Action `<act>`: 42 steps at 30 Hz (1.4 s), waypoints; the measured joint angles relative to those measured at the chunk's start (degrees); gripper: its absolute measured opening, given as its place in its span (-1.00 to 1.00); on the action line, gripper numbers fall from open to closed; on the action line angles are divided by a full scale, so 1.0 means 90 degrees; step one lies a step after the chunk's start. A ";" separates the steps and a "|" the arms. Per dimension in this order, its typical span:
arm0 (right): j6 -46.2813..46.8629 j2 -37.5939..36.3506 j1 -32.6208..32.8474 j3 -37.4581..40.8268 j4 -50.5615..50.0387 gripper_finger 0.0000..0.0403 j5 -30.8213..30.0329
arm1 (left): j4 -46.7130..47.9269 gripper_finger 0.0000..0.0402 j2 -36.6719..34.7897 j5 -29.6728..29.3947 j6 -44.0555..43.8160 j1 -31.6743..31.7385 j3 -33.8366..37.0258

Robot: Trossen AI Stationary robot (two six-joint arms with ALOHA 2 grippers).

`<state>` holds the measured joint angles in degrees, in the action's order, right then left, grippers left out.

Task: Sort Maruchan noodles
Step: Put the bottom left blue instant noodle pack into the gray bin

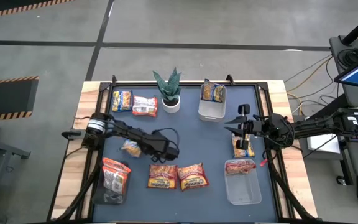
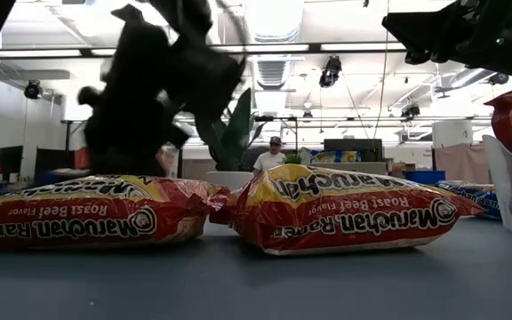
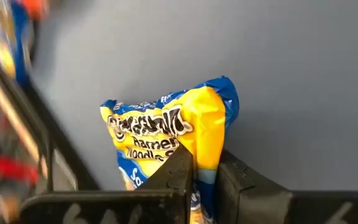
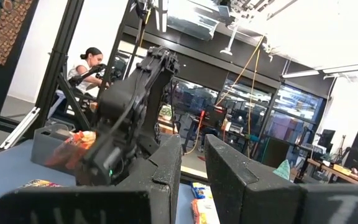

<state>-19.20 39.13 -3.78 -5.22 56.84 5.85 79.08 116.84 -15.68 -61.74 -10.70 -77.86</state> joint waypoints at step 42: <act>0.1001 0.0197 0.0028 -0.2102 -0.4425 -0.69 0.0731 | -0.4536 -0.98 -0.1253 -0.0029 0.7436 -0.0267 -0.1415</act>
<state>-10.19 40.91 -3.53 -24.14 17.02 12.42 38.25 105.56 -15.94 5.18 -13.10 -90.60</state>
